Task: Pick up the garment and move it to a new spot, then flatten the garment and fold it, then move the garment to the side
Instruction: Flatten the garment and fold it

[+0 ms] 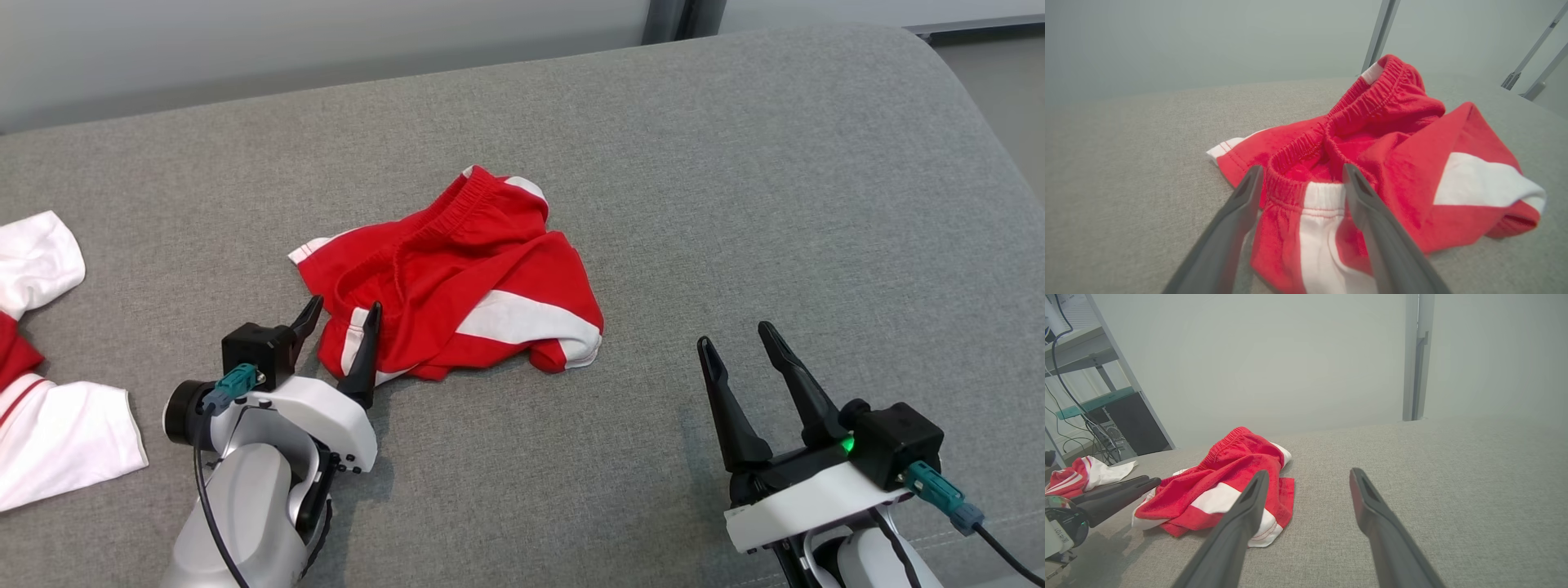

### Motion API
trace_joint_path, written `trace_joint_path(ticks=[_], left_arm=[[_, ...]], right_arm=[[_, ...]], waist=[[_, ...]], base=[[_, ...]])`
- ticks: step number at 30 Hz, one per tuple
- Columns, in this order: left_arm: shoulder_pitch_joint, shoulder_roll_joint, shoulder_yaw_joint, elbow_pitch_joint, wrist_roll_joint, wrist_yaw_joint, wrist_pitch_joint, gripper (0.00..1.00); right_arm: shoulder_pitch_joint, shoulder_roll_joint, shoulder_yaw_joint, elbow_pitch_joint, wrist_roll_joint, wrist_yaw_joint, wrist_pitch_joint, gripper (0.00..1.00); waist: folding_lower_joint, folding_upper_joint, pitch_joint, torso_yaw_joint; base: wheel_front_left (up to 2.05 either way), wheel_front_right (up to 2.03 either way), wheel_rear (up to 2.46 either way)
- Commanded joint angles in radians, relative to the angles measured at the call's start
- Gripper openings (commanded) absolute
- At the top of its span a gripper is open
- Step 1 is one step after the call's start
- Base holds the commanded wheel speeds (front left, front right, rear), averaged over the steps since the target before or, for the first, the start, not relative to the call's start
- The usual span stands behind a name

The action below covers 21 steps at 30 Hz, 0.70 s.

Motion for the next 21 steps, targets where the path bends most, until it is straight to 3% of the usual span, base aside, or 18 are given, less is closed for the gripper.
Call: trace_joint_path(ticks=[1, 21], left_arm=[[-0.008, 0.026, 0.025, -0.021, -0.002, -0.007, -0.009, 1.0], [-0.018, 0.025, -0.021, 0.052, -0.03, -0.007, 0.018, 1.0]], right_arm=[[-0.011, -0.005, 0.02, -0.028, -0.012, 0.001, -0.012, 1.0], [-0.019, -0.005, 0.01, -0.033, -0.003, 0.001, -0.012, 1.0]], waist=[[0.0, -0.0001, 0.0, -0.001], [0.0, -0.0001, 0.016, -0.018]], base=[[0.0, 0.0, 0.0], [0.0, 0.0, 0.0]])
